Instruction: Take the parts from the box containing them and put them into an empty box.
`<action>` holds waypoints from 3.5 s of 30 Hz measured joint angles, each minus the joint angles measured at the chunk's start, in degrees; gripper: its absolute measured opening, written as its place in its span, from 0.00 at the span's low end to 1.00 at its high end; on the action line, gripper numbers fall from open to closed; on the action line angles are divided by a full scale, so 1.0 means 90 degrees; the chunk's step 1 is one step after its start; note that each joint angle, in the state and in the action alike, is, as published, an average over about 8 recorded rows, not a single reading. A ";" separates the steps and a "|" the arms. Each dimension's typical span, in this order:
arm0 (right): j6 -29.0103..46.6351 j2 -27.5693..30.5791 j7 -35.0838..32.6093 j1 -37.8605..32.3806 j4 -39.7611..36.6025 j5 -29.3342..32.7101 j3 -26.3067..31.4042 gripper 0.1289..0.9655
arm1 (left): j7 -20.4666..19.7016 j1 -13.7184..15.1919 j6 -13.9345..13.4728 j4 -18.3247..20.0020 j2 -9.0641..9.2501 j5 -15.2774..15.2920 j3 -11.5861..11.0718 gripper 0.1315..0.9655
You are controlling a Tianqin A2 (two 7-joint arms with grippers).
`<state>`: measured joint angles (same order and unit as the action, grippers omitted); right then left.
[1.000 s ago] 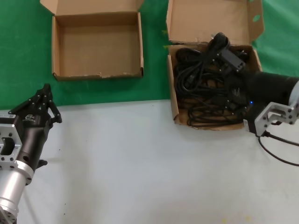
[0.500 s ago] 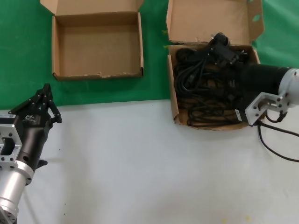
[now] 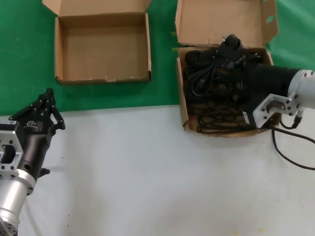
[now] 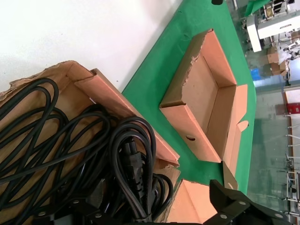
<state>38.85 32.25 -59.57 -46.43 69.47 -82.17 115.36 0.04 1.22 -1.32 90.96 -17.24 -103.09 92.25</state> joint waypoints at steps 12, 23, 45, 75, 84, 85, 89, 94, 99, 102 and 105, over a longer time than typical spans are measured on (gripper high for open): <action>-0.0033 -0.0078 -0.0143 -0.0057 -0.0171 -0.0004 0.0100 0.64 | 0.0000 0.0000 0.0000 0.0000 0.0000 0.0000 0.0000 0.02; -0.0054 -0.0102 -0.0113 -0.0092 -0.0238 -0.0017 0.0123 0.34 | 0.0000 0.0000 0.0000 0.0000 0.0000 0.0000 0.0000 0.02; -0.0124 0.0173 0.0670 0.0036 0.0642 0.0089 -0.0022 0.06 | 0.0000 0.0000 0.0000 0.0000 0.0000 0.0000 0.0000 0.02; -0.0459 -0.1625 0.3303 -0.0415 0.2018 0.2792 0.0651 0.04 | 0.0000 0.0000 0.0000 0.0000 0.0000 0.0000 0.0000 0.02; -0.0867 -0.1937 0.3046 -0.0358 0.1264 0.2649 0.0866 0.05 | 0.0000 0.0000 0.0000 0.0000 0.0000 0.0000 0.0000 0.02; -0.0917 -0.1954 0.2984 -0.0356 0.1198 0.2579 0.0889 0.05 | 0.0000 0.0000 0.0000 0.0000 0.0000 0.0000 0.0000 0.02; -0.1080 -0.2002 0.2762 -0.0355 0.0988 0.2326 0.0968 0.07 | 0.0000 0.0000 0.0000 0.0000 0.0000 0.0000 0.0000 0.02; -0.1203 -0.2017 0.2630 -0.0357 0.0875 0.2166 0.1002 0.13 | 0.0000 0.0000 0.0000 0.0000 0.0000 0.0000 0.0000 0.02; -0.1302 -0.1989 0.2793 -0.0289 0.1065 0.2250 0.0827 0.20 | 0.0000 0.0000 0.0000 0.0000 0.0000 0.0000 0.0000 0.02; -0.1334 -0.1956 0.3043 -0.0160 0.1361 0.2448 0.0596 0.27 | 0.0000 0.0000 0.0000 0.0000 0.0000 0.0000 0.0000 0.02; -0.1330 -0.1926 0.3343 0.0049 0.1752 0.2719 0.0300 0.33 | 0.0000 0.0000 0.0000 0.0000 0.0000 0.0000 0.0000 0.02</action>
<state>26.88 14.92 -29.48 -45.99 85.24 -57.70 118.06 0.04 1.22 -1.32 90.96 -17.24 -103.09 92.25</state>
